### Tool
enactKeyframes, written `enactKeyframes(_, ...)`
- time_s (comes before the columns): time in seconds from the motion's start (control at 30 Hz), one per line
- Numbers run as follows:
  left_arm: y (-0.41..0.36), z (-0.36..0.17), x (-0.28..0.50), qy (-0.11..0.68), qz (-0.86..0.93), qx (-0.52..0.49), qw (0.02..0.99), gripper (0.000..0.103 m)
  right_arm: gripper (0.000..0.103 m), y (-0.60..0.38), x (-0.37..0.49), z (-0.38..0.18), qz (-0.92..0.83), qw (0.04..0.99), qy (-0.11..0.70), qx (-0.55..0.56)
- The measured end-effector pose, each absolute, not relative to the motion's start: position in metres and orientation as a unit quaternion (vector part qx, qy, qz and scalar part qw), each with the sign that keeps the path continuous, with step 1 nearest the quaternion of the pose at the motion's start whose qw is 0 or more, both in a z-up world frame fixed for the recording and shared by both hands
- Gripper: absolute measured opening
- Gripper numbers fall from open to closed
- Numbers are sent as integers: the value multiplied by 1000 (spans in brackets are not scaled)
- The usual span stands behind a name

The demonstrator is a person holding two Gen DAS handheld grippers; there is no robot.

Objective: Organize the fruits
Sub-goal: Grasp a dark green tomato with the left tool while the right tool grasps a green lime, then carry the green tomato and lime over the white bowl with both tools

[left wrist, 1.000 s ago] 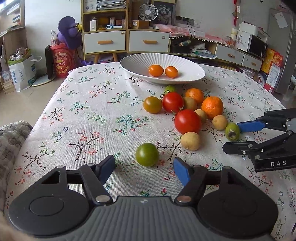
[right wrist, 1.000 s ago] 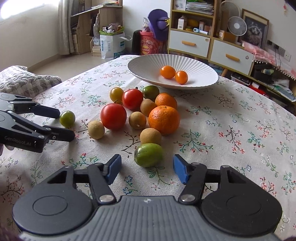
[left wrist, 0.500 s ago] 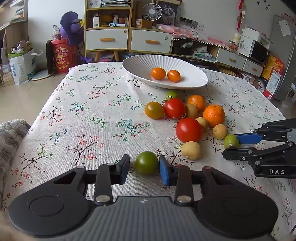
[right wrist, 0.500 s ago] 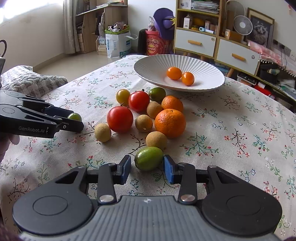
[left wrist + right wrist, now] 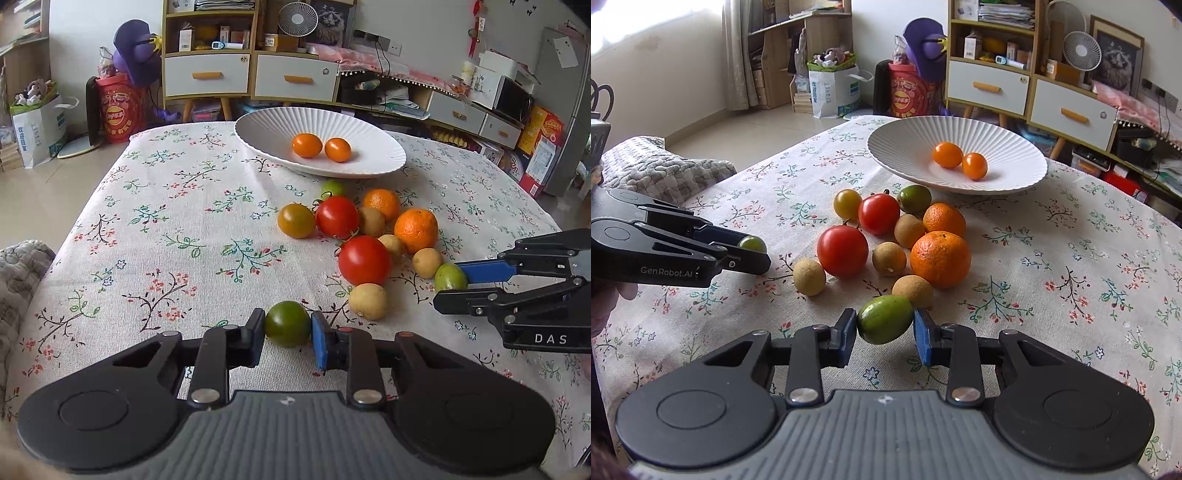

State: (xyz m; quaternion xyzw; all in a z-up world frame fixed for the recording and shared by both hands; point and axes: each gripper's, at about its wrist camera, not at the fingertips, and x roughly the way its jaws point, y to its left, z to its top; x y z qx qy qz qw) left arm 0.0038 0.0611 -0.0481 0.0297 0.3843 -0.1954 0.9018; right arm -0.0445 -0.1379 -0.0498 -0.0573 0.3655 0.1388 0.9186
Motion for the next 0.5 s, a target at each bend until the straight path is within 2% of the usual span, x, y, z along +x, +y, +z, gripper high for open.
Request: enactKeyframes(0.5,50,-27,15,365,-197,23,910,17,30,-144,-30,-22,131,932,334,-42)
